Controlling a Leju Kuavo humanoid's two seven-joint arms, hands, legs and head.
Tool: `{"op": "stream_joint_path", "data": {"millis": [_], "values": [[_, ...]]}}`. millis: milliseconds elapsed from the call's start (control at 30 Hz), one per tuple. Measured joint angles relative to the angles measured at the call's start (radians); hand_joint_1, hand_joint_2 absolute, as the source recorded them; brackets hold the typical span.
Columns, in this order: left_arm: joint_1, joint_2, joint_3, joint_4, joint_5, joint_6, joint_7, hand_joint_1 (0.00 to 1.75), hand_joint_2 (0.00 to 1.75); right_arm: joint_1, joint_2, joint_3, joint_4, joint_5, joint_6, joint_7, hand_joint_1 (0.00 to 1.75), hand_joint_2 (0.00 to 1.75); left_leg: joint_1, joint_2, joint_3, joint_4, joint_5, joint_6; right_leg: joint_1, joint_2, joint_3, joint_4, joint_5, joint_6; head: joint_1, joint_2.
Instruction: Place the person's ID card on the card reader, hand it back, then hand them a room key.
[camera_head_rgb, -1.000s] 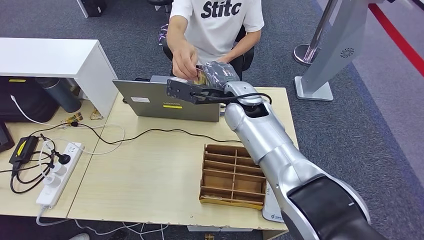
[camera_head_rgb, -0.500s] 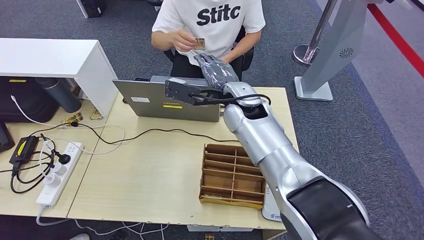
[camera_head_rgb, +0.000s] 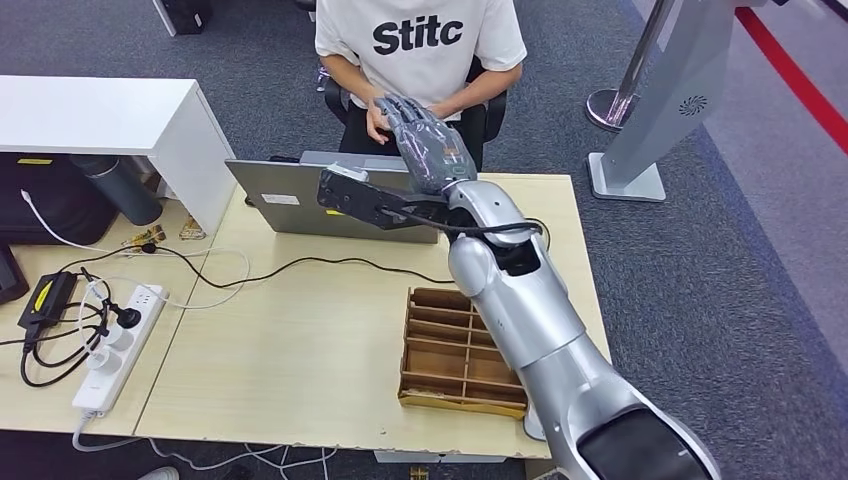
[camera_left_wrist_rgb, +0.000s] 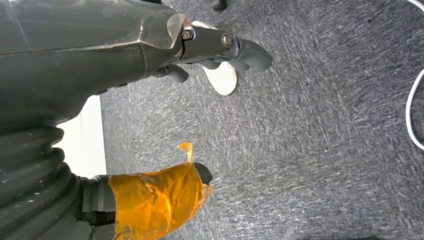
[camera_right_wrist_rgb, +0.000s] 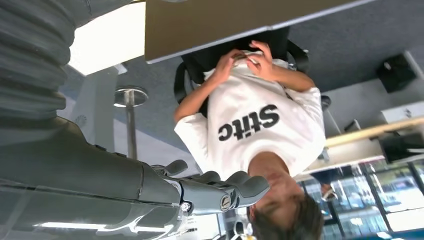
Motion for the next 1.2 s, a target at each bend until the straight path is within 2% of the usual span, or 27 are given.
{"op": "stream_joint_path", "data": {"millis": [133, 200, 300, 400, 567, 700, 833, 1200], "values": [[0.018, 0.0, 0.009, 0.0, 0.033, 0.011, -0.018, 0.0, 1.75, 0.15, -0.034, 0.044, -0.205, -0.115, -0.006, -0.123, 0.0, 1.75, 0.0, -0.001, 0.0, 0.0, 0.0, 0.0, 0.0, -0.001, 0.0, -0.001, 0.0, 0.0, 0.0, 0.0], [0.035, 0.001, 0.02, 0.0, 0.053, 0.018, -0.032, 0.0, 1.75, 0.273, -0.081, 0.094, -0.334, -0.143, -0.042, -0.18, 0.0, 1.75, 0.0, -0.001, 0.0, 0.0, -0.001, 0.0, 0.0, -0.002, 0.001, -0.001, -0.001, 0.0, 0.0, 0.0], [0.06, 0.004, 0.041, 0.0, 0.074, 0.023, -0.043, 0.0, 1.75, 0.466, -0.167, 0.168, -0.482, -0.134, -0.146, -0.25, 0.0, 1.75, 0.0, -0.002, -0.001, 0.0, -0.003, 0.001, 0.0, -0.002, 0.001, -0.002, -0.003, 0.001, 0.0, 0.0], [0.071, 0.007, 0.056, 0.0, 0.08, 0.027, -0.044, 0.0, 1.75, 0.586, -0.231, 0.217, -0.565, -0.127, -0.194, -0.273, 0.0, 1.75, 0.0, -0.001, -0.002, 0.0, -0.004, 0.001, 0.0, -0.002, 0.0, -0.002, -0.003, 0.001, 0.0, 0.0], [0.072, 0.007, 0.07, 0.0, 0.089, 0.031, -0.041, 0.0, 1.75, 0.671, -0.277, 0.242, -0.642, -0.082, -0.222, -0.266, 0.0, 1.75, 0.0, -0.002, 0.0, 0.0, -0.003, 0.001, 0.0, -0.003, 0.0, -0.002, -0.003, 0.001, 0.0, 0.0], [0.077, 0.006, 0.086, 0.0, 0.107, 0.037, -0.035, 0.0, 1.75, 0.793, -0.305, 0.247, -0.704, -0.028, -0.291, -0.279, 0.0, 1.75, 0.0, -0.002, 0.0, 0.0, -0.003, 0.001, 0.0, -0.004, 0.001, -0.002, -0.003, 0.001, 0.0, 0.0], [0.077, 0.006, 0.101, 0.0, 0.117, 0.038, -0.034, 0.0, 1.75, 0.878, -0.316, 0.246, -0.752, -0.045, -0.292, -0.314, 0.0, 1.75, 0.0, -0.002, -0.001, 0.0, -0.003, 0.001, 0.0, -0.003, 0.0, -0.002, -0.003, 0.001, 0.0, 0.0], [0.076, 0.005, 0.108, 0.0, 0.108, 0.036, -0.038, 0.0, 1.75, 0.93, -0.322, 0.238, -0.77, -0.005, -0.271, -0.332, 0.0, 1.75, 0.0, -0.002, 0.0, 0.0, -0.003, 0.001, 0.0, -0.003, 0.001, -0.002, -0.002, 0.001, 0.0, 0.0]]}}
